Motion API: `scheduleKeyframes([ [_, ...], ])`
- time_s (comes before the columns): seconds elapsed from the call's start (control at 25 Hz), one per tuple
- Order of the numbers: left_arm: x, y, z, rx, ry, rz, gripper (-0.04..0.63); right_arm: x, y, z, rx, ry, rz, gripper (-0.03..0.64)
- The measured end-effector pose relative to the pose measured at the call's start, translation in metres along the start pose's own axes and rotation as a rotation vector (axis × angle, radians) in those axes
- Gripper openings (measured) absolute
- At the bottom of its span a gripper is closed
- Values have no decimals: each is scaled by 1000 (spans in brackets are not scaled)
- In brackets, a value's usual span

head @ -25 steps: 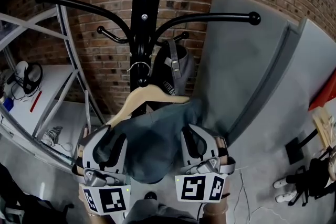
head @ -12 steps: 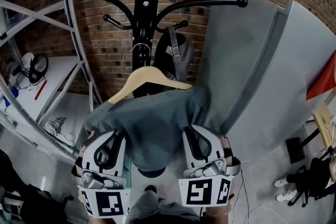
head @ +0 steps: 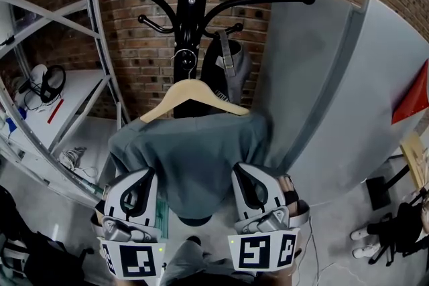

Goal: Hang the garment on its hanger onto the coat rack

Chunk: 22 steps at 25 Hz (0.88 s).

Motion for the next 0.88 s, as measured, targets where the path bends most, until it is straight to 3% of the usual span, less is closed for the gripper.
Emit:
scheduleKeyframes([
  [0.36,5,-5,8,42,-45,-33,3,-2,2,3,10,-10,8,28],
  [0.68,-3,1,3,-2,-36,-6,3,-9,4,6,24,-28,57,28],
  [0.88,-9,1,-4,-52,-71,-20,3,-12,5,9,22,-30,66,28],
])
Point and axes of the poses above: the fingertips, and each gripper's own axes: y forward along the fingers, z to its left, x out of its top, the point moved 5 cm from there along -y, backward along the fingers, and after that the axes turned 13 degrees about -z, right-handed, at the moved point
